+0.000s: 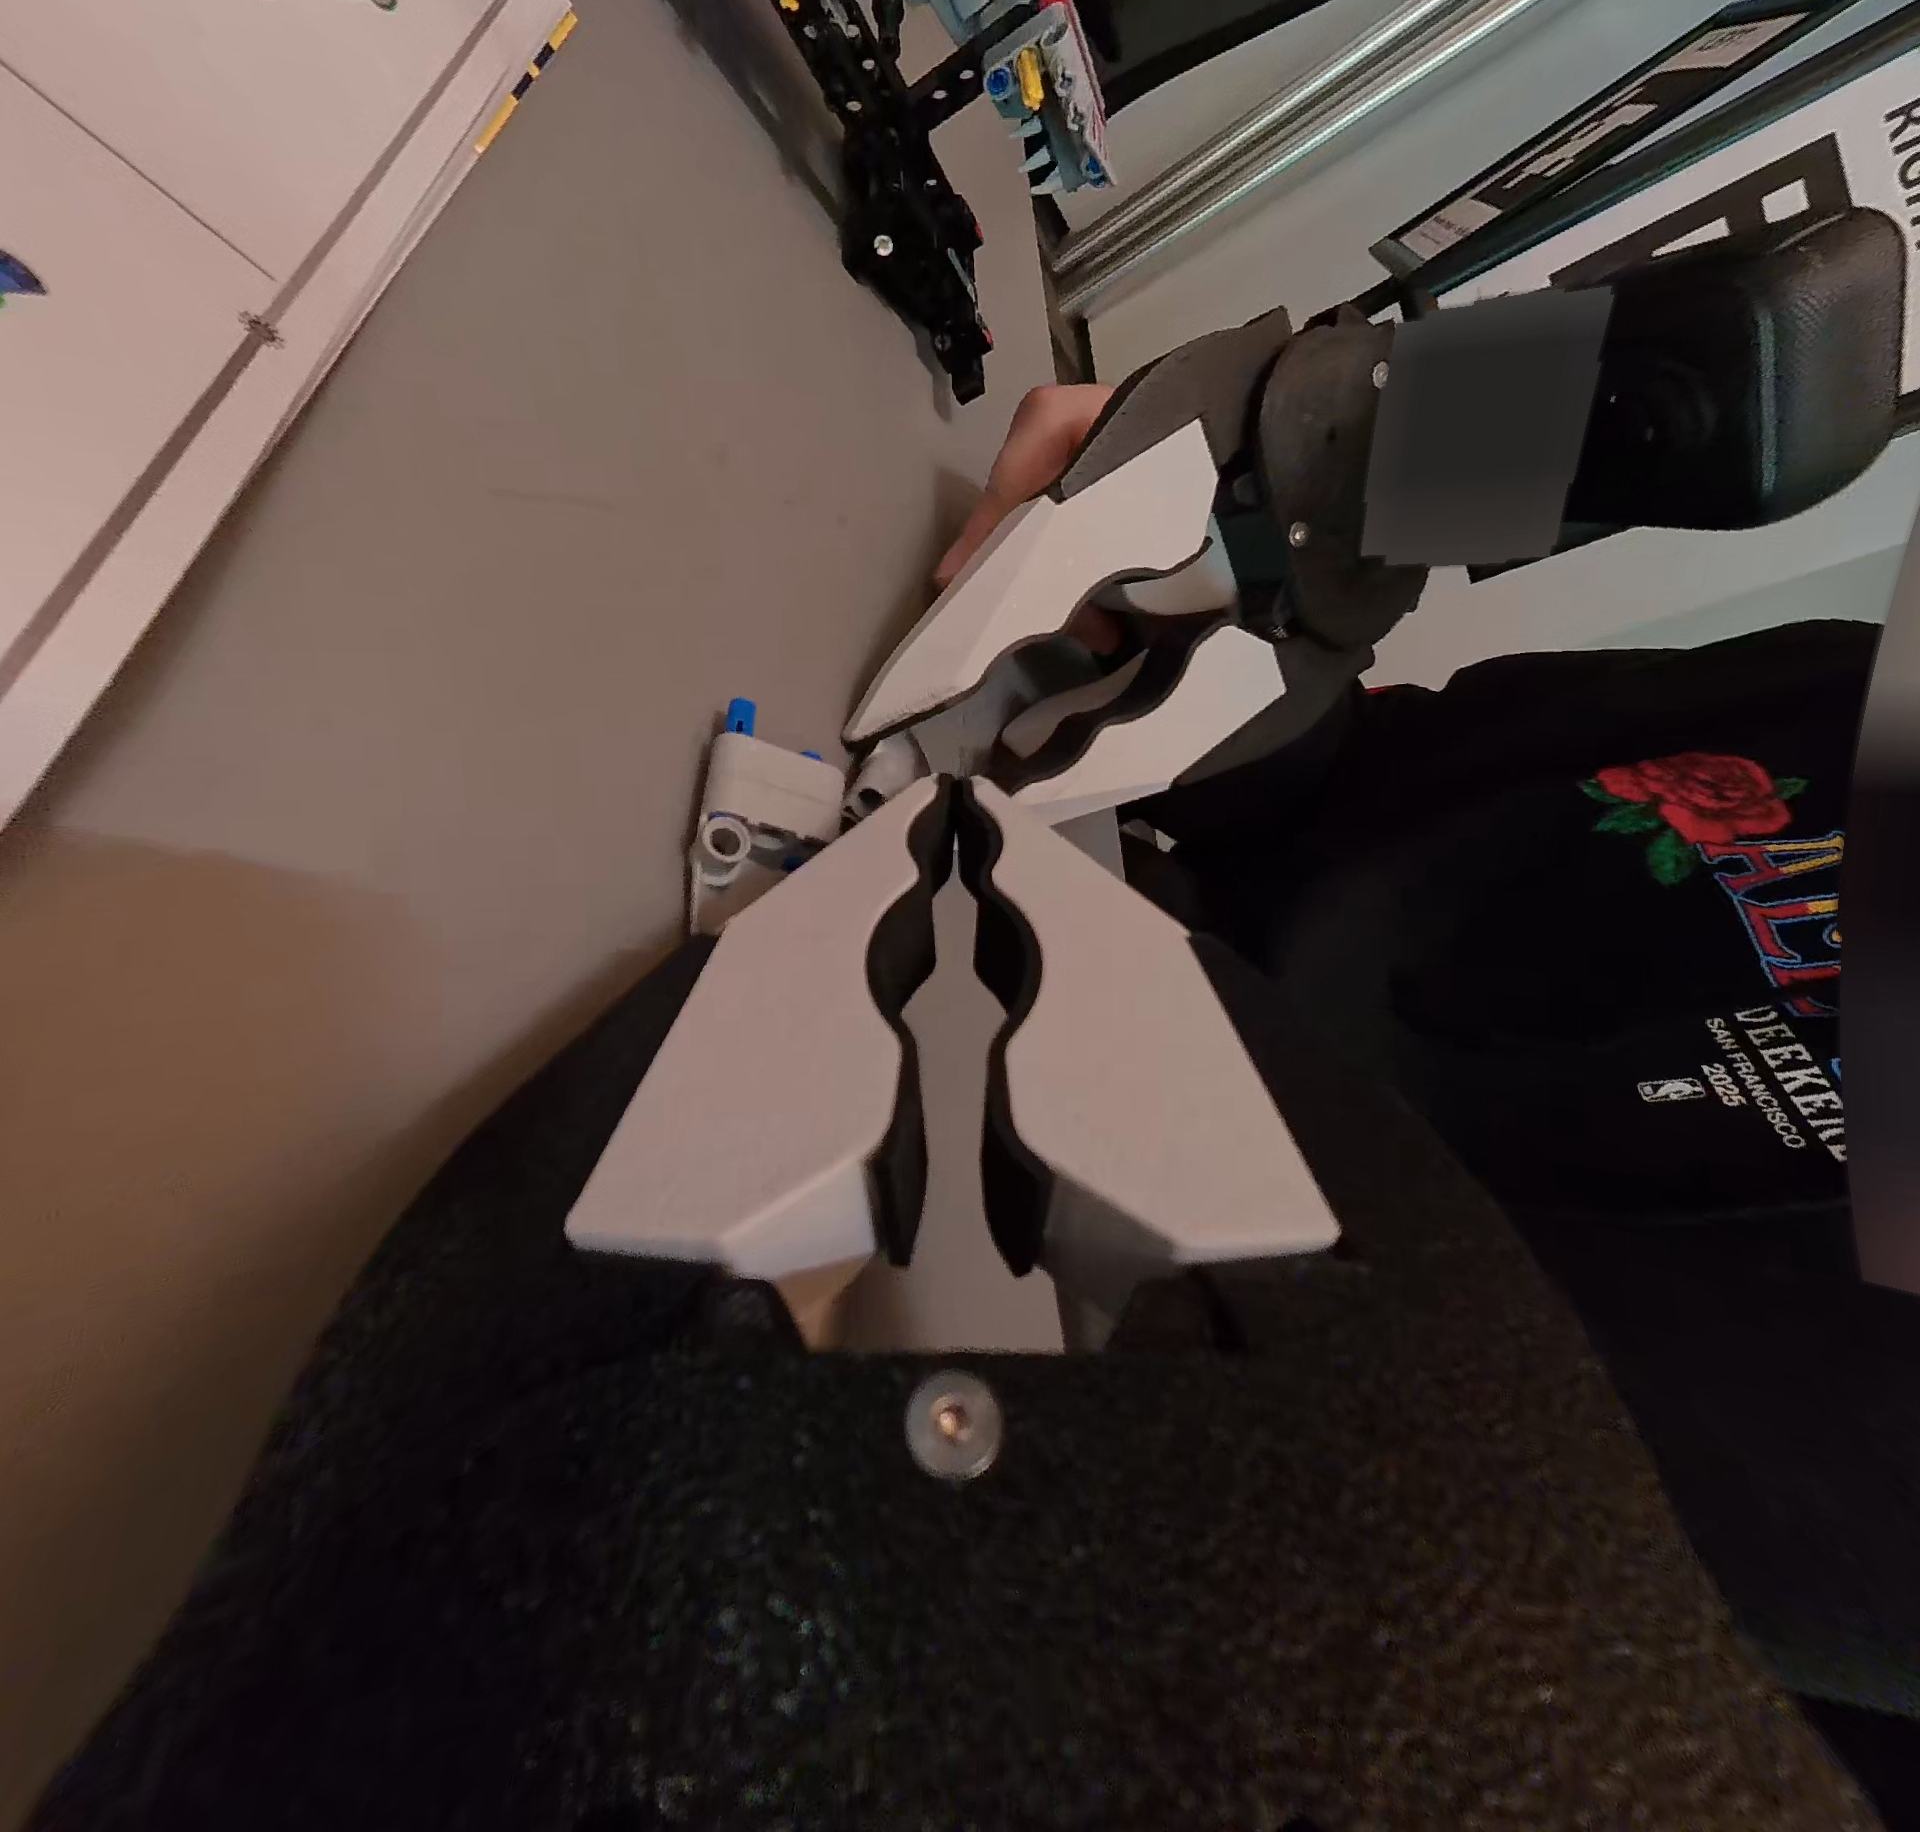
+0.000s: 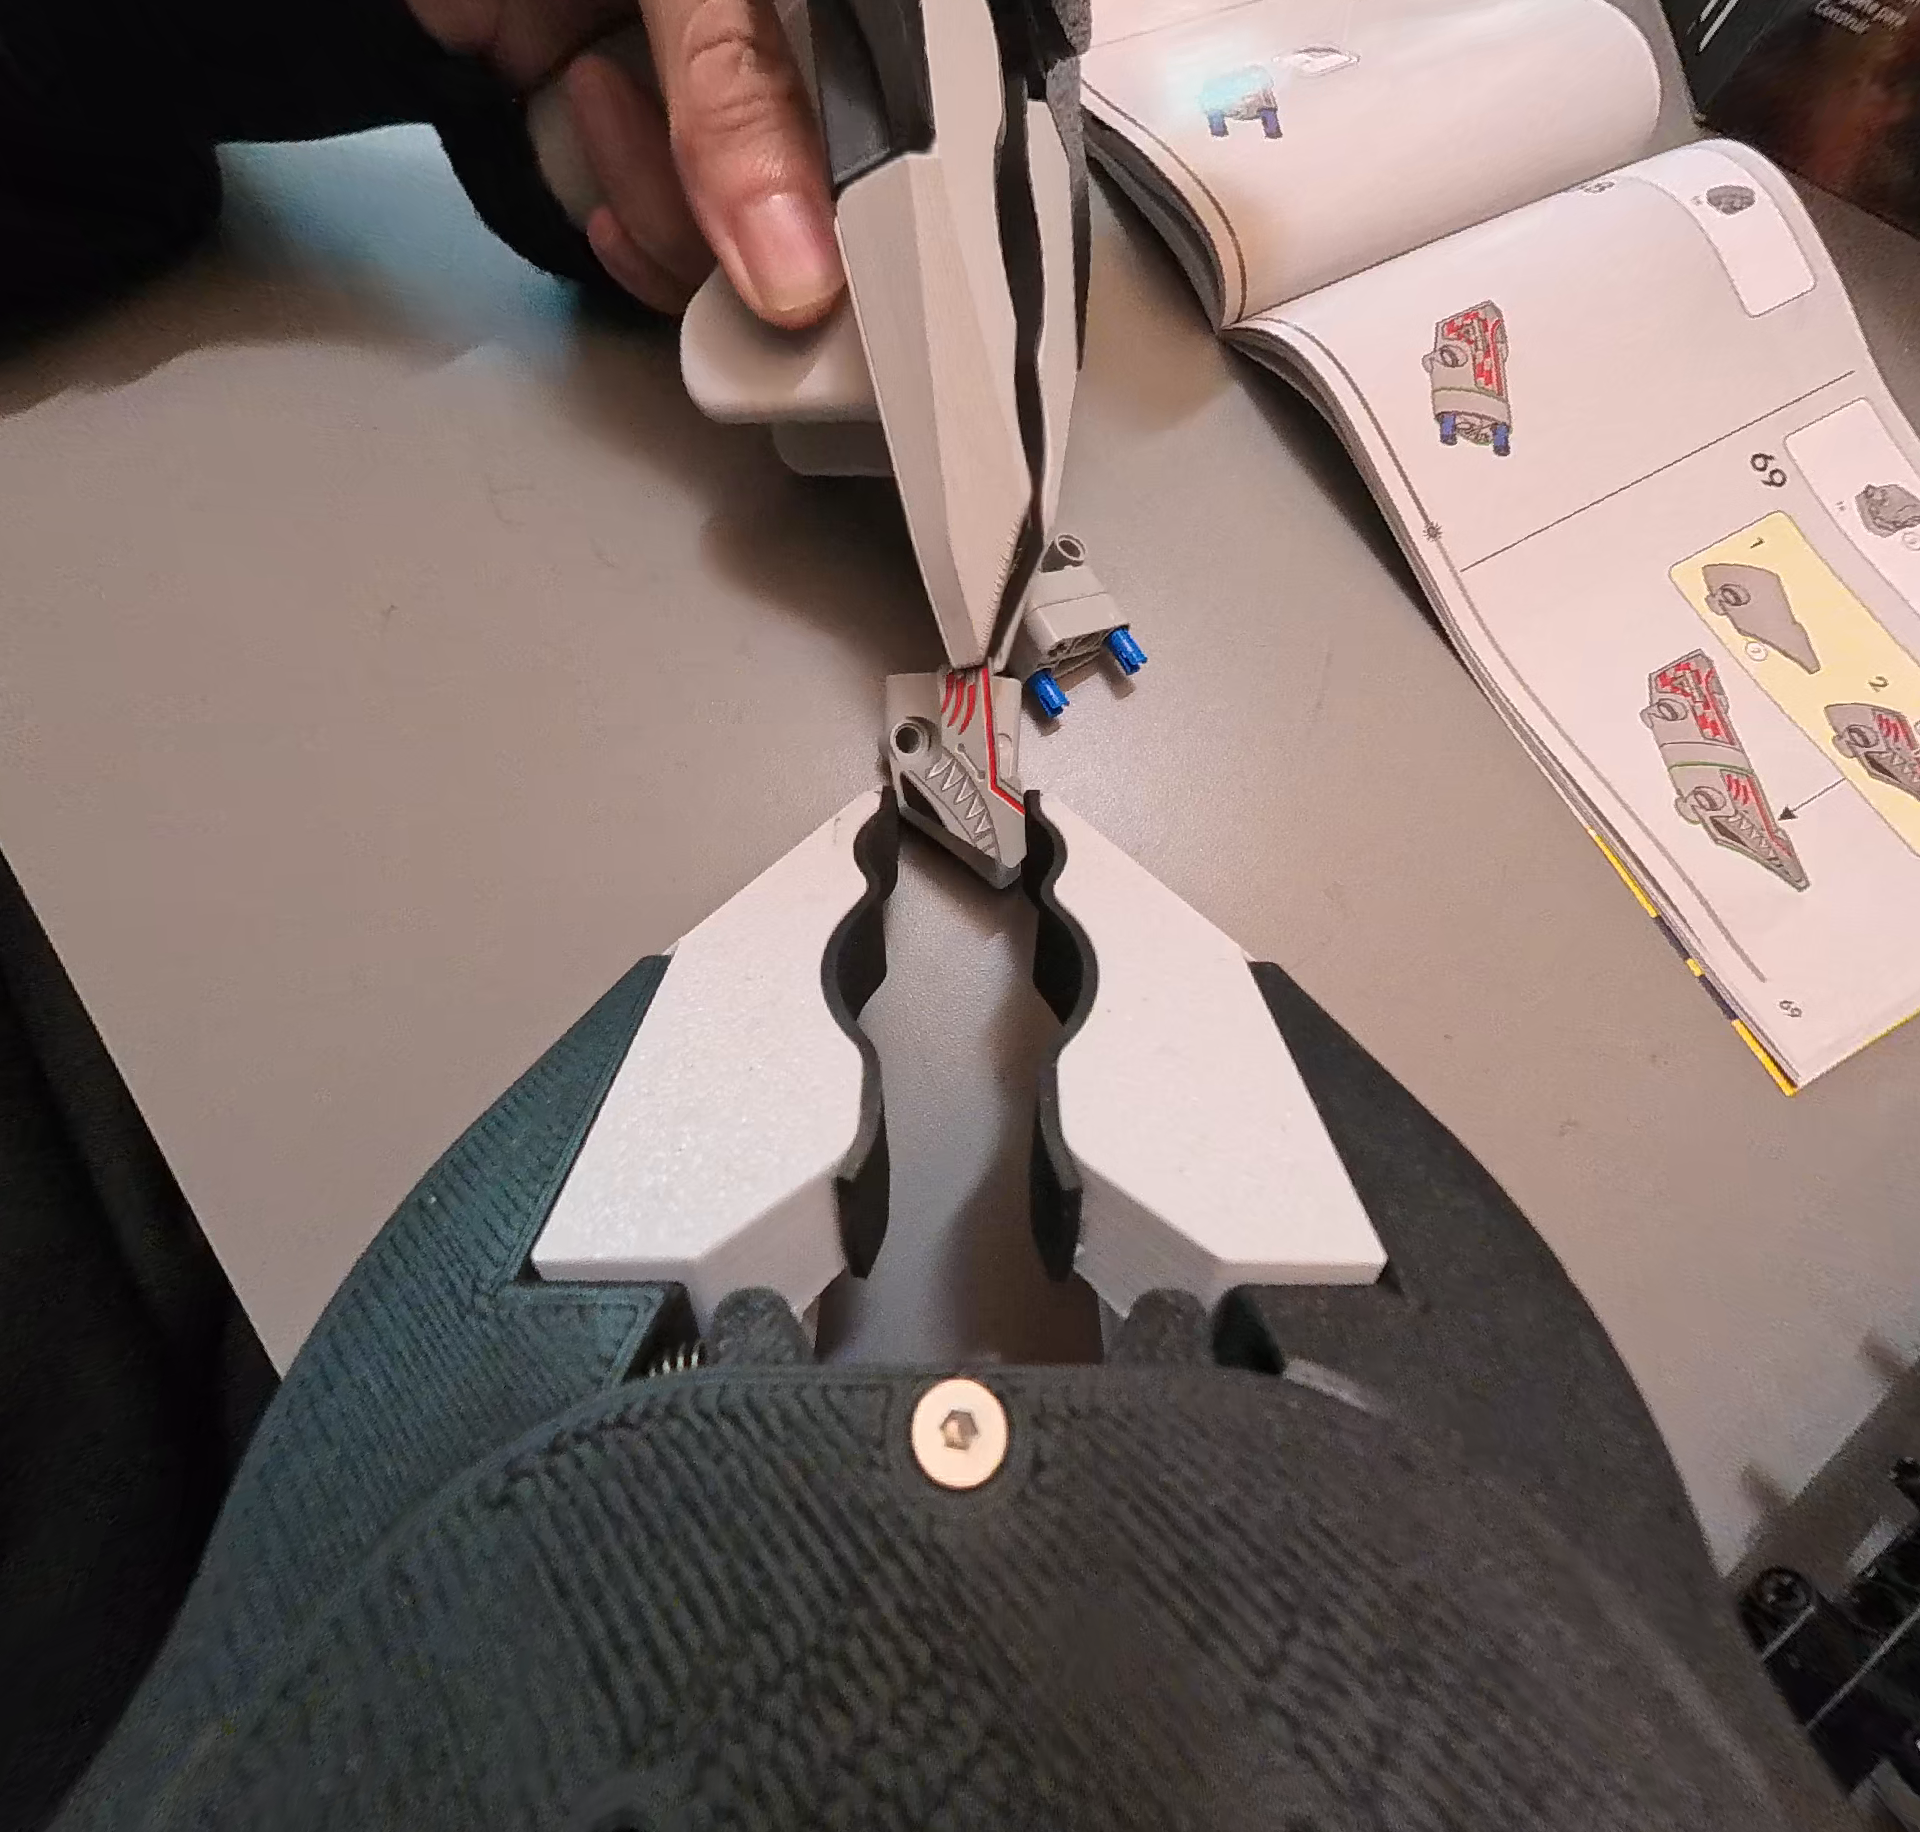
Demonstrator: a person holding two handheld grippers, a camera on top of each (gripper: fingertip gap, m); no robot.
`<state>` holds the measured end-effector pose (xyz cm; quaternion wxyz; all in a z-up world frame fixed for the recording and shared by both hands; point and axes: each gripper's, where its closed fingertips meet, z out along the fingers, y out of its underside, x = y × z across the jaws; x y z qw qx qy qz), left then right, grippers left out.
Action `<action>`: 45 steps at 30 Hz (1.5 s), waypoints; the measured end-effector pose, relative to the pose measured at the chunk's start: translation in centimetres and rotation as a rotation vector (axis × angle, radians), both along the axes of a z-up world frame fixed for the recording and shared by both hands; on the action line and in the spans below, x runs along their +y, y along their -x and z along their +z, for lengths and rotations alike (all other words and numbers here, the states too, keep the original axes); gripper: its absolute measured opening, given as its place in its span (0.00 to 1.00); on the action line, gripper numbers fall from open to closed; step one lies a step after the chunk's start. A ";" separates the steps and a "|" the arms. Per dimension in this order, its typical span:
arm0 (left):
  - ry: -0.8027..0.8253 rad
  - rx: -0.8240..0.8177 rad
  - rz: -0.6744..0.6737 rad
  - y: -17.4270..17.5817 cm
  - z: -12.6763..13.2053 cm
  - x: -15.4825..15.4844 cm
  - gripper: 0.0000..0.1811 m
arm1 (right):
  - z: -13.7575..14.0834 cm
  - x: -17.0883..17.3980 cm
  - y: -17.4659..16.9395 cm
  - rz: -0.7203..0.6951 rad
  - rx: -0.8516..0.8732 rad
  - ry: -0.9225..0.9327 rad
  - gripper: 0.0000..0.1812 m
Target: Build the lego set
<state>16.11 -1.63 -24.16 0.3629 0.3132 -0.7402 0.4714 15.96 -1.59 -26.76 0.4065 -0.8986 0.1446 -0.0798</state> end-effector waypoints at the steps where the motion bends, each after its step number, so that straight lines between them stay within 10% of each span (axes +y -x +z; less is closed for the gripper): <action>1: -0.005 0.001 0.001 -0.1 -0.1 0.0 0.00 | 0.0 0.0 0.0 0.000 -0.001 0.000 0.12; 45: -0.016 0.049 -0.005 0.5 -0.4 0.4 0.00 | 0.0 -0.1 0.7 -0.047 0.020 -0.007 0.18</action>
